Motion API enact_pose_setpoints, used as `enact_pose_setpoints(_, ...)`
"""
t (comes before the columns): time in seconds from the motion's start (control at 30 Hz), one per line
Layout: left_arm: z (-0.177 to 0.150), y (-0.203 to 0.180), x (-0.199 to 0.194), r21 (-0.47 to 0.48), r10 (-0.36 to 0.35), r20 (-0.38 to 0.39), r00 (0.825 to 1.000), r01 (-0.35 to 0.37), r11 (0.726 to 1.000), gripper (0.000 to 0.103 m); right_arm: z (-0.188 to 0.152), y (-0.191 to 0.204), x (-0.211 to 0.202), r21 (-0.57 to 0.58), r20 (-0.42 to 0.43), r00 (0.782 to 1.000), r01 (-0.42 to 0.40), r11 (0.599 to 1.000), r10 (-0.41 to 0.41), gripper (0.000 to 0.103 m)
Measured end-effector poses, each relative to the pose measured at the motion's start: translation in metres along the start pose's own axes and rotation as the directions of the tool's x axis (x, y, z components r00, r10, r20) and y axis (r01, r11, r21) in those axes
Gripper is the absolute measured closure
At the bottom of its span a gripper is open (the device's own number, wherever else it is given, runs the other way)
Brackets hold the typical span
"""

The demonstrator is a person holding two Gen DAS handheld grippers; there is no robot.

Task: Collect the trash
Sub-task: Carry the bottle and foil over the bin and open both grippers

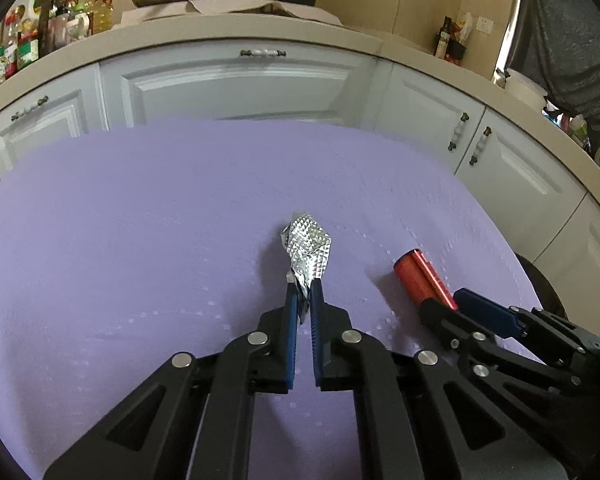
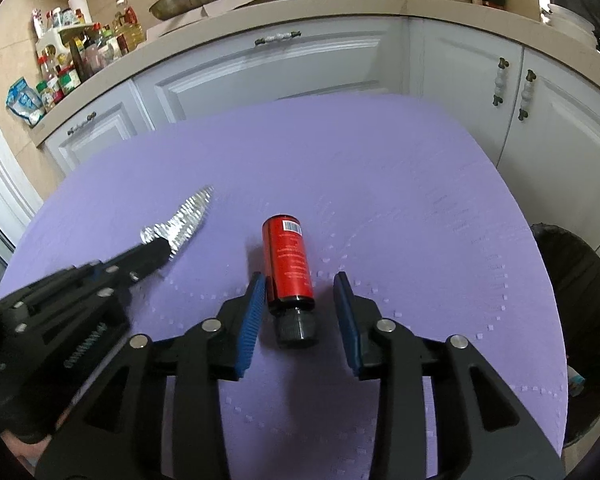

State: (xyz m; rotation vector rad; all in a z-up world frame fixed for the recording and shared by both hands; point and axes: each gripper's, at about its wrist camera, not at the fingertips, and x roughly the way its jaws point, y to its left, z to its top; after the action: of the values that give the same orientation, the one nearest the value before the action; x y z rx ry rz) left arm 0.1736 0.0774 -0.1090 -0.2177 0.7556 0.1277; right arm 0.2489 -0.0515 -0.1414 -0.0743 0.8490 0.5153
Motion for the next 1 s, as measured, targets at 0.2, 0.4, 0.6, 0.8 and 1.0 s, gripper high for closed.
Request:
enact_pose_setpoints(0.2, -0.001, 0.01, -0.012, -0.01, 0.016, 0.035, 0.999, -0.016, 1.0, 0.097, -0.003, 0.005, -0.004, -0.02, 0.019, 1.0, -0.001, 1.0, 0.001, 0.079)
enact_pose_setpoints(0.4, -0.005, 0.017, -0.03, -0.023, 0.04, 0.079, 0.996, -0.038, 0.999, 0.097, -0.005, 0.004, -0.023, -0.01, 0.09, 0.996, 0.013, 1.0, -0.012, 0.079)
enact_pose_setpoints(0.6, -0.003, 0.008, -0.046, -0.017, 0.024, 0.124, 0.992, -0.022, 1.0, 0.097, -0.008, -0.008, -0.048, 0.01, 0.146, 0.988, 0.041, 0.999, -0.042, 0.079)
enact_pose_setpoints(0.8, -0.003, -0.033, -0.058, 0.054, -0.05, 0.161, 0.986, 0.042, 0.998, 0.097, -0.014, -0.04, -0.086, 0.061, 0.211, 0.971, 0.101, 0.993, -0.112, 0.079)
enact_pose_setpoints(1.0, -0.003, -0.089, -0.061, 0.144, -0.15, 0.165, 0.975, 0.127, 0.981, 0.097, -0.027, -0.088, -0.121, 0.14, 0.245, 0.946, 0.181, 0.974, -0.211, 0.079)
